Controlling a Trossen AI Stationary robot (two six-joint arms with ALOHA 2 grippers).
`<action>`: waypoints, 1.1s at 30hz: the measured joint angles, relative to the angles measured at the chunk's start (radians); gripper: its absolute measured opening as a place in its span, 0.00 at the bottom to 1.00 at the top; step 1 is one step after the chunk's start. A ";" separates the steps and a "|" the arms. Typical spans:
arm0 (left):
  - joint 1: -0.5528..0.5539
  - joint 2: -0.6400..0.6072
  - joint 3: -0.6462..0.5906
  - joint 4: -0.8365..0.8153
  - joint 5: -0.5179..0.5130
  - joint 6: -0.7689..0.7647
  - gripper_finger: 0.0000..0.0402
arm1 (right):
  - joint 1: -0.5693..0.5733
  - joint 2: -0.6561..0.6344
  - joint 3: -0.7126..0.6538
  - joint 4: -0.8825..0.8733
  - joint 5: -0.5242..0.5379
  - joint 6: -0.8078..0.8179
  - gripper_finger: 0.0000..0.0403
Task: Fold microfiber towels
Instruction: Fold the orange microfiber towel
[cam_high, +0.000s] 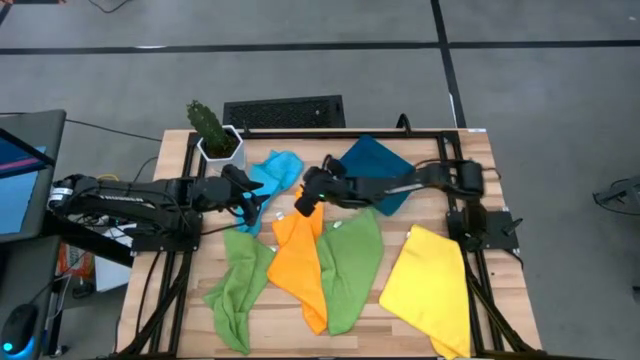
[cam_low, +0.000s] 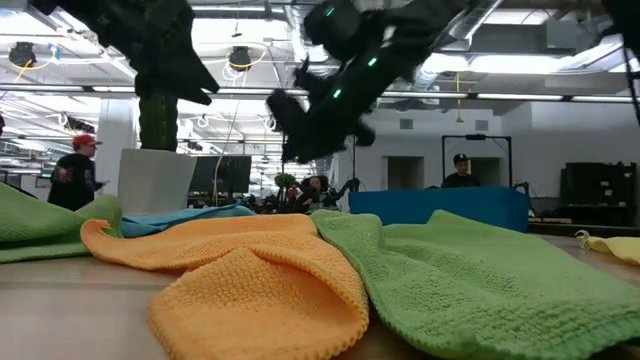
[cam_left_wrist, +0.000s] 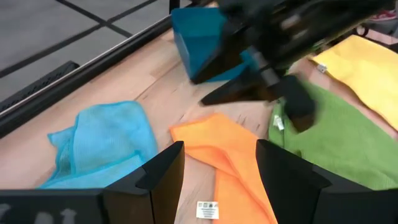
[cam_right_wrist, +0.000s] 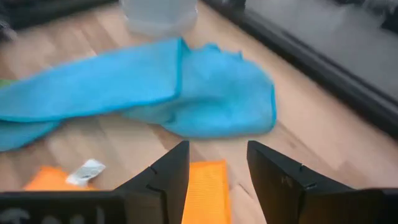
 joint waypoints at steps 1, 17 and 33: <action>0.000 0.000 0.000 0.000 0.000 0.000 0.48 | -0.010 0.031 0.034 -0.025 -0.002 0.014 0.46; 0.000 0.000 -0.001 -0.012 -0.042 0.002 0.48 | -0.061 0.306 0.388 -0.335 -0.080 0.170 0.46; 0.000 0.000 -0.001 -0.007 -0.064 0.002 0.48 | -0.063 0.329 0.403 -0.391 -0.151 0.269 0.46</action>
